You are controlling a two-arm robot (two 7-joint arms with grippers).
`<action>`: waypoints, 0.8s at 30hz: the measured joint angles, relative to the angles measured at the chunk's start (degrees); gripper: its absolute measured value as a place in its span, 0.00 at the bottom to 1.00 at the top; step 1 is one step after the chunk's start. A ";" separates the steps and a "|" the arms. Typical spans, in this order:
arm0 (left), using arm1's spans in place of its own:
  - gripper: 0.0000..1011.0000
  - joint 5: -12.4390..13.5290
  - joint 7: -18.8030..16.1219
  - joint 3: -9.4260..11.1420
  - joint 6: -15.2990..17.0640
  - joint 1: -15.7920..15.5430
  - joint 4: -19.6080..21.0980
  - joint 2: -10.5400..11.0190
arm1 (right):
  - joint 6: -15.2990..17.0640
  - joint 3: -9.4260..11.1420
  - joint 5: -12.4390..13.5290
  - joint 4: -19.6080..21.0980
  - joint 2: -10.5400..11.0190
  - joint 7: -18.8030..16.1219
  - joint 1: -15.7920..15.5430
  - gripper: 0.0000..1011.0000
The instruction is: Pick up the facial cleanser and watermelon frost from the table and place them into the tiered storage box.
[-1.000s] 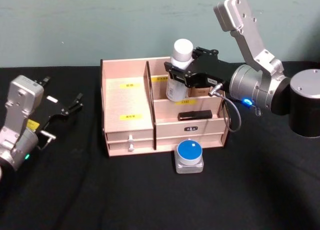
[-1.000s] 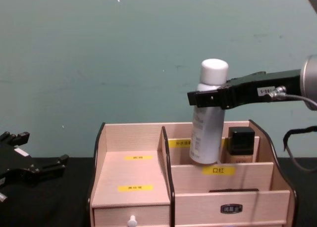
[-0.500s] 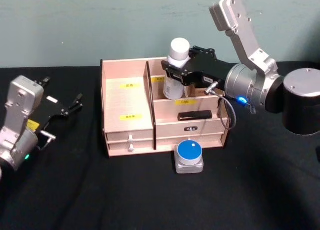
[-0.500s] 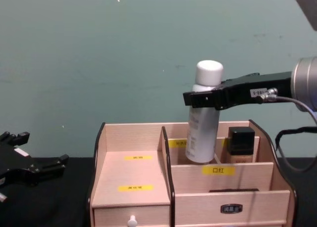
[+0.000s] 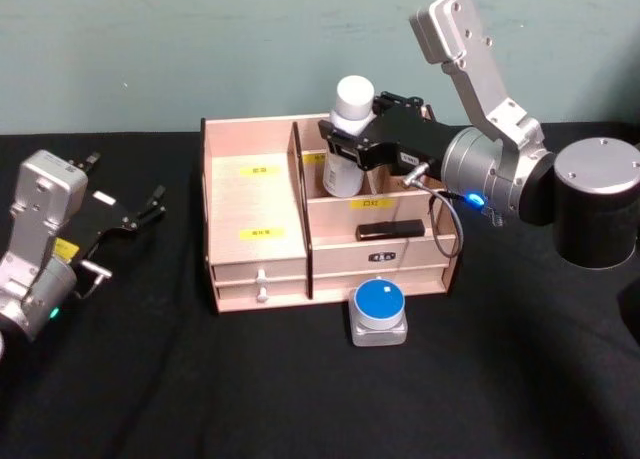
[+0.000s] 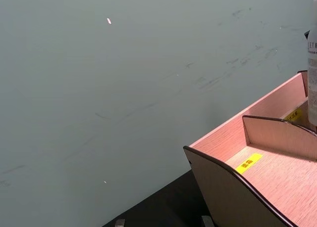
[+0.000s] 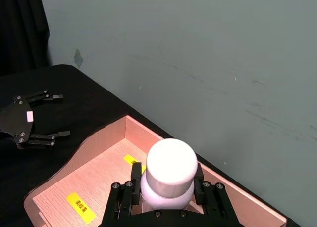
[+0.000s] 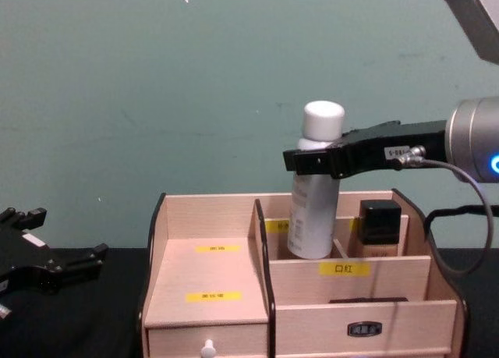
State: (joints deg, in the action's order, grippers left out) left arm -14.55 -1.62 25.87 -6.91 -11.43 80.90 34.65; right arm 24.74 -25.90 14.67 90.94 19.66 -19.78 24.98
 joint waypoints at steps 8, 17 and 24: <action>0.99 0.00 0.00 0.00 0.00 0.00 0.00 0.00 | -0.40 0.15 -0.37 -0.82 -0.53 -0.41 0.09 0.59; 0.99 0.00 0.00 0.00 0.00 0.00 0.00 0.00 | -0.69 0.25 -0.73 -2.33 -0.87 -0.87 0.34 0.59; 0.99 0.00 0.00 0.00 0.00 0.00 0.00 0.00 | -0.69 0.49 -0.78 -2.21 -0.88 -1.09 0.43 0.59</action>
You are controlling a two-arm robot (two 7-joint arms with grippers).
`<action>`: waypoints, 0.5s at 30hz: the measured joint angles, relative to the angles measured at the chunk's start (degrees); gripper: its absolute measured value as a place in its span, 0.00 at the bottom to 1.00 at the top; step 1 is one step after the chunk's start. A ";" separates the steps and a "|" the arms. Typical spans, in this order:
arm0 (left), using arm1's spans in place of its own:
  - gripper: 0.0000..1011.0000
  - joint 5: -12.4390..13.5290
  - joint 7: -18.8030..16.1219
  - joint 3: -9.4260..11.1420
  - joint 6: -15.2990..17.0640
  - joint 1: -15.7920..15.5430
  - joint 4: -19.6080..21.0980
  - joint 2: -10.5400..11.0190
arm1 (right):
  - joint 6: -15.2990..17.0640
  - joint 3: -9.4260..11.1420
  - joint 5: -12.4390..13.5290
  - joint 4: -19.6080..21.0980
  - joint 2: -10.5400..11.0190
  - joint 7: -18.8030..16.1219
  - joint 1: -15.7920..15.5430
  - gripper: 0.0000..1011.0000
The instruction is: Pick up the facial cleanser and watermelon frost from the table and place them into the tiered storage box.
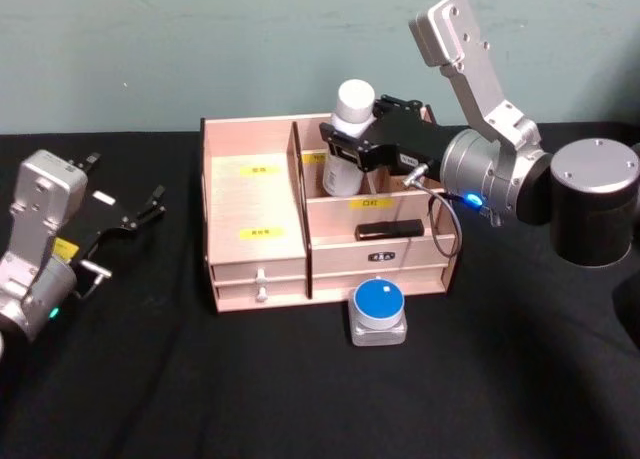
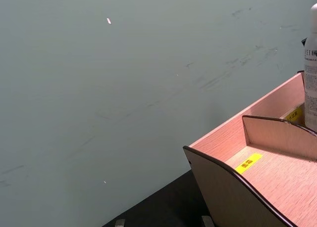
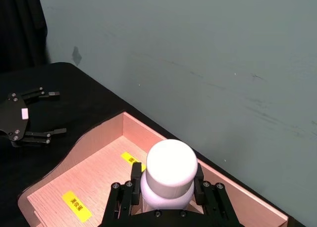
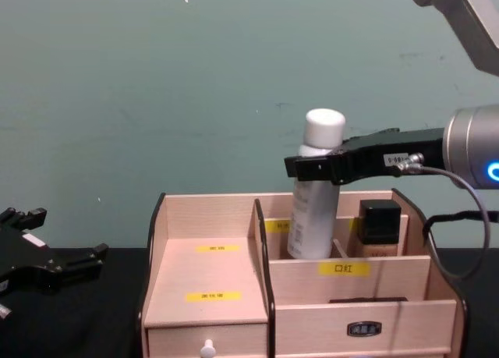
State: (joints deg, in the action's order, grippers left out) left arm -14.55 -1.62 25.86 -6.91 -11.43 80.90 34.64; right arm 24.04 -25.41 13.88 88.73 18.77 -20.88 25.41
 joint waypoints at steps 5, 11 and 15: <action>0.99 0.00 0.00 0.00 0.00 0.00 0.00 0.00 | -0.11 0.02 -0.19 -0.99 -0.12 -0.12 0.37 0.59; 0.99 0.00 0.00 0.00 0.00 0.00 0.00 0.00 | -0.21 -0.10 -0.43 -2.33 -0.47 -0.31 0.87 0.59; 0.99 0.00 0.00 0.00 0.00 0.00 0.00 0.00 | -0.19 -0.28 -0.50 -3.05 -0.69 -0.52 1.21 0.59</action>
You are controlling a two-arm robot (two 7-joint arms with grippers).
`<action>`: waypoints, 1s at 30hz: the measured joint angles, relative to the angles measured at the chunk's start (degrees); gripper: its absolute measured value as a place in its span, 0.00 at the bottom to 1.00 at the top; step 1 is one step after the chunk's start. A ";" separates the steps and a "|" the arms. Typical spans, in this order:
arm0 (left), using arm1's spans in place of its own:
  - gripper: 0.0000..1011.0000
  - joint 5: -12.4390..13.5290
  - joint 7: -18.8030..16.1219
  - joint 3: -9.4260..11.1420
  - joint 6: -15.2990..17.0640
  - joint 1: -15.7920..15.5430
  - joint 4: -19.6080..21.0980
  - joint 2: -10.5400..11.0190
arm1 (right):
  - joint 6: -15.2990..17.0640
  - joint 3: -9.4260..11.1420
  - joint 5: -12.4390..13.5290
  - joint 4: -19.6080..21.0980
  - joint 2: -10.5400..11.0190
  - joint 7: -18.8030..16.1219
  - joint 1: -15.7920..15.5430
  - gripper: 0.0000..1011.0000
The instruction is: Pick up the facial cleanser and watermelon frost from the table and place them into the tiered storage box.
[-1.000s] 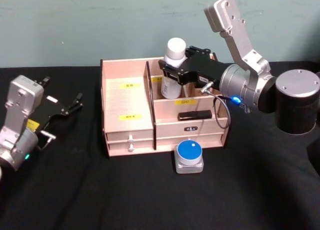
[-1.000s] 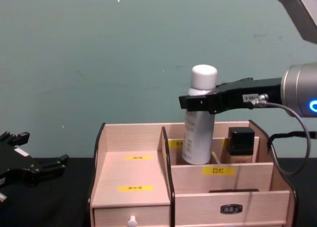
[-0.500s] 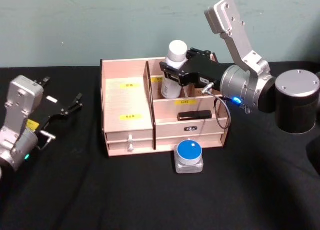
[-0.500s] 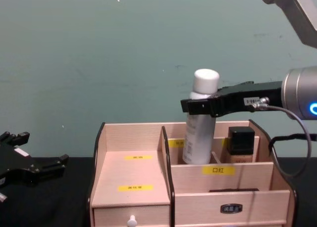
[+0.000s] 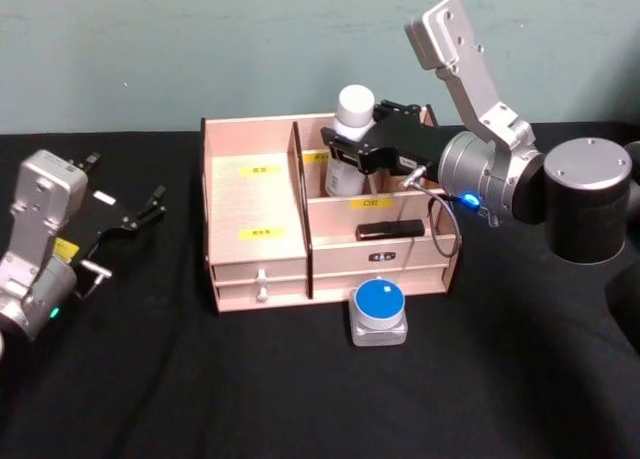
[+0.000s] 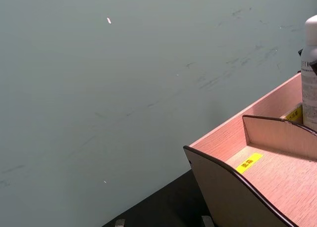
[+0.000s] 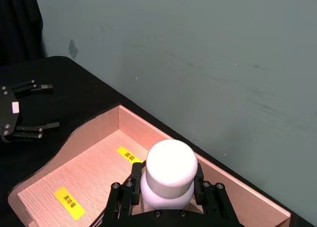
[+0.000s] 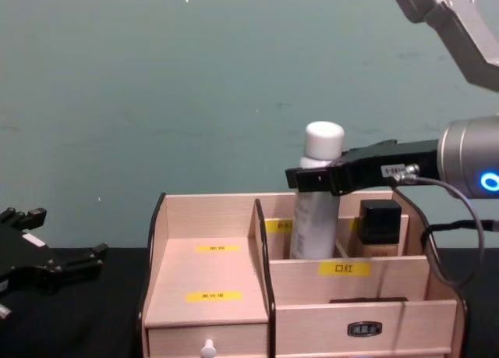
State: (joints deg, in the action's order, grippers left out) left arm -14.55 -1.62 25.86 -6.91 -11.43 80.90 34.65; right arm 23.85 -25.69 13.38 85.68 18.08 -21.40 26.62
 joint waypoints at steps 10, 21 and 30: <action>0.99 0.00 0.00 0.00 0.00 0.00 0.00 0.00 | 0.02 -0.44 -0.18 -2.46 -0.49 -0.58 0.79 0.59; 0.99 0.00 0.00 0.00 0.00 0.00 0.00 0.00 | -0.12 -0.87 -0.54 -3.67 -0.80 -0.80 1.03 0.59; 0.99 0.00 0.00 0.00 0.00 0.00 0.00 0.00 | -0.12 -0.86 -0.54 -3.62 -0.79 -0.80 1.03 0.59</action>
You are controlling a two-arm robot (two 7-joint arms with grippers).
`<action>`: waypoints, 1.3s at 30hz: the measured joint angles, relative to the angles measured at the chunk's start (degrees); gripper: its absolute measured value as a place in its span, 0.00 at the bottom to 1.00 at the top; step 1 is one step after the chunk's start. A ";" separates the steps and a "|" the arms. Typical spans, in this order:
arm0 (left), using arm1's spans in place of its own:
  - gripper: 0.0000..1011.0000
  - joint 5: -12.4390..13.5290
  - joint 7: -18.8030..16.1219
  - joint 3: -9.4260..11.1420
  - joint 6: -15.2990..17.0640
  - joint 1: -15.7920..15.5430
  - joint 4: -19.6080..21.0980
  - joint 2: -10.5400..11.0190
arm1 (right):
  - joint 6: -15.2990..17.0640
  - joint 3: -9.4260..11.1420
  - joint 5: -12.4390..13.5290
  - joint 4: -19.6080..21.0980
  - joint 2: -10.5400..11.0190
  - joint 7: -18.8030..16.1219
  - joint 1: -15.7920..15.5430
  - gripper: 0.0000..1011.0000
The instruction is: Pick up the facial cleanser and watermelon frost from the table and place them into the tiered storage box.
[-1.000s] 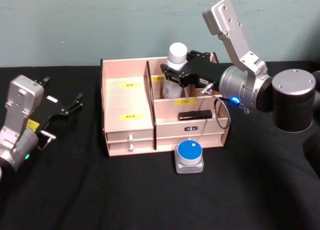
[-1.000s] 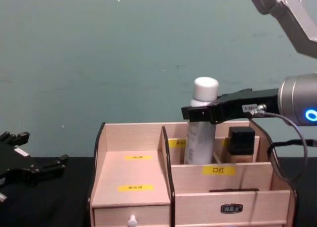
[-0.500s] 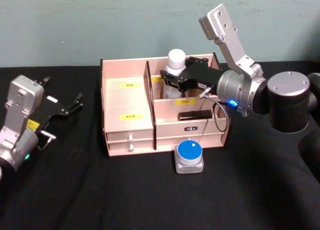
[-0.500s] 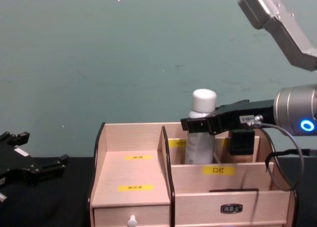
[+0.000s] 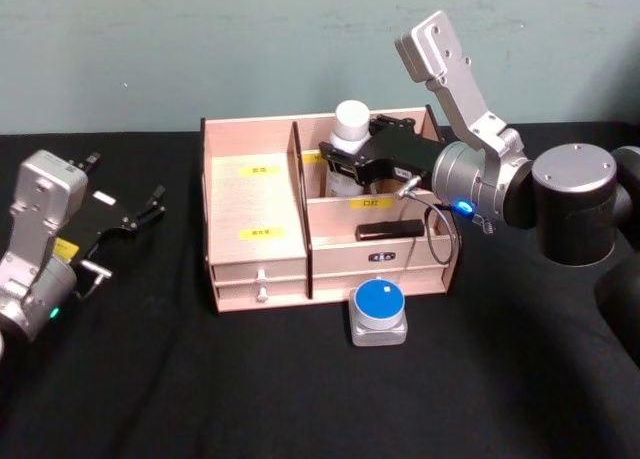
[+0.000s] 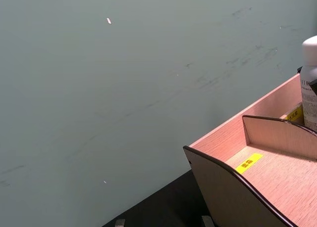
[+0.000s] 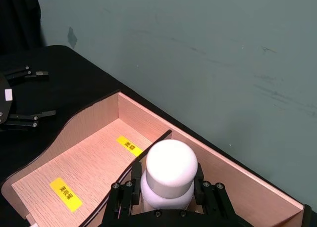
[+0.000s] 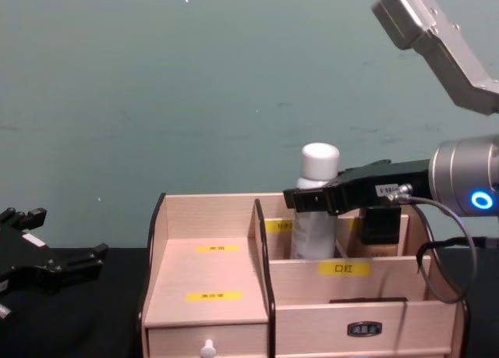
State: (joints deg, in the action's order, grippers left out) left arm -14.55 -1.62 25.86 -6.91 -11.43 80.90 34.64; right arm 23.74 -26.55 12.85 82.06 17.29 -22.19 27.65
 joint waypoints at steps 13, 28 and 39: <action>0.99 0.00 0.00 0.00 0.00 0.00 0.00 0.00 | -0.01 0.04 0.05 0.09 0.05 0.03 -0.02 0.75; 0.99 0.00 0.00 0.00 0.00 0.00 0.00 0.00 | -1.02 1.04 0.12 3.48 0.97 0.60 -1.16 0.99; 0.99 0.00 0.00 0.00 0.00 0.00 0.00 0.00 | 4.72 3.54 1.08 15.80 5.30 1.40 -6.50 0.99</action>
State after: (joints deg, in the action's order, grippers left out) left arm -14.55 -1.62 25.86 -6.91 -11.43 80.90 34.65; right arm 28.46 -23.01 13.93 97.86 22.58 -20.79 21.16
